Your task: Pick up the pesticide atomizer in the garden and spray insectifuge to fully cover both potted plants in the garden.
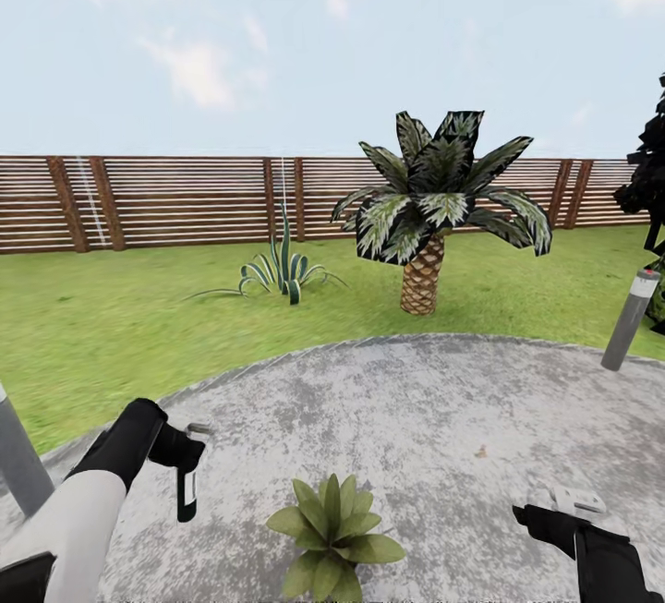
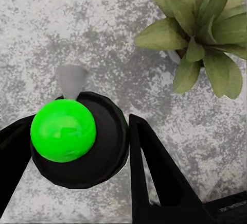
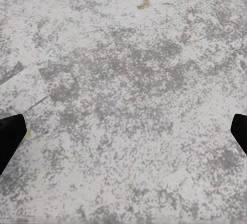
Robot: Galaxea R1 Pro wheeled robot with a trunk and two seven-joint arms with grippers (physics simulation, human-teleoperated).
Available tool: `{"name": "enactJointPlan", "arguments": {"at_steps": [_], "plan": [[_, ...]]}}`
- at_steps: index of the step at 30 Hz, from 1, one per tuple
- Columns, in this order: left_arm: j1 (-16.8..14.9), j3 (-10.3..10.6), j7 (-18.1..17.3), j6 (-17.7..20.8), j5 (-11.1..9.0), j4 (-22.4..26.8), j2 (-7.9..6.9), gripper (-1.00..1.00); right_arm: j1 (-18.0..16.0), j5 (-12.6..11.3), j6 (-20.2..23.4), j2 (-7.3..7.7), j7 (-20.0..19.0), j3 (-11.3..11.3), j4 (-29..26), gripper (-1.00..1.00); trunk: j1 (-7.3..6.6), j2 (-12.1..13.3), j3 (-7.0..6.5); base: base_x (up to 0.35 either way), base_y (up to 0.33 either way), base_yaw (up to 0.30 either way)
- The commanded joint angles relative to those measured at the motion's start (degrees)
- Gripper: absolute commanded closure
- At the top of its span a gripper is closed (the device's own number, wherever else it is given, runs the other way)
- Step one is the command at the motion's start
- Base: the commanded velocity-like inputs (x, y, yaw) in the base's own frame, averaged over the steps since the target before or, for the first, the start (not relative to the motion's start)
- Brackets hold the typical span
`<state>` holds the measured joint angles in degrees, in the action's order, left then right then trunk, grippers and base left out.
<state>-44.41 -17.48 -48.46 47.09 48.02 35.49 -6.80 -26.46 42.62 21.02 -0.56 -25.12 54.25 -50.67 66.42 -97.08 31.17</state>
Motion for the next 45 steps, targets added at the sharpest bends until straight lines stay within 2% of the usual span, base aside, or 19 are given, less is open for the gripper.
{"name": "enactJointPlan", "arguments": {"at_steps": [1, 5, 16, 18, 20, 22, 24, 26, 30, 45], "plan": [[-0.06, 0.68, -0.81, 0.12, 0.61, -0.65, 0.04, 1.00, -0.08, 0.54, 0.08, -0.02, -0.54, 0.25, -0.13, -1.00, 0.00, -0.04, 0.16, 0.000, 0.000, 0.000], [-0.06, 2.05, -1.22, 0.18, 0.66, -2.34, 0.04, 1.00, -0.08, 0.54, 0.13, 0.03, -0.54, 0.25, -0.13, -1.00, 0.00, -0.04, 0.53, 0.000, 0.000, 0.000], [-0.03, 2.93, -1.58, 0.02, 0.75, -4.97, 0.04, 1.00, -0.08, 0.54, 0.39, 0.04, -0.54, 0.25, -0.06, -1.00, 0.00, -0.04, 1.54, 0.000, 0.000, 0.000], [-0.03, 4.60, -1.73, 0.01, 0.74, -5.41, 0.04, 1.00, -0.08, 0.54, 0.41, 0.04, -0.54, 0.25, -0.05, -1.00, 0.00, -0.04, 1.73, 0.000, 0.000, 0.000], [-0.06, 9.00, -4.10, -0.04, 0.69, -6.46, 0.04, 1.00, -0.08, 0.54, 0.49, 0.04, -0.54, 0.25, -0.05, -1.00, 0.00, -0.04, 1.91, 0.000, 0.000, 0.000], [-0.05, 11.85, -7.40, -0.06, 0.70, -6.90, 0.04, 1.00, -0.08, 0.54, 0.51, 0.04, -0.54, 0.25, -0.05, -1.00, 0.00, -0.04, 2.10, 0.000, 0.000, 0.000], [-0.06, 13.99, -10.71, -0.10, 0.72, -7.07, 0.04, 1.00, -0.08, 0.54, 0.51, 0.04, -0.54, 0.25, -0.05, -1.00, 0.00, -0.04, 2.28, 0.000, 0.000, 0.000], [-0.06, 15.16, -12.65, -0.10, 0.74, -7.14, 0.04, 1.00, -0.08, 0.54, 0.52, 0.04, -0.54, 0.25, -0.05, -1.00, 0.00, -0.04, 2.47, 0.000, 0.000, 0.000], [-0.06, 15.88, -13.85, -0.11, 0.75, -7.19, 0.04, 1.00, -0.08, 0.54, 0.52, 0.04, -0.54, 0.25, 0.04, -1.00, 0.00, -0.04, 2.84, 0.000, 0.000, 0.000], [-0.07, 15.99, -14.12, -0.07, 0.68, -7.28, 0.04, 1.00, -0.08, 0.54, 0.52, 0.04, -0.54, 0.25, 0.13, -1.00, 0.00, -0.04, 4.23, 0.000, 0.000, 0.000]]}}
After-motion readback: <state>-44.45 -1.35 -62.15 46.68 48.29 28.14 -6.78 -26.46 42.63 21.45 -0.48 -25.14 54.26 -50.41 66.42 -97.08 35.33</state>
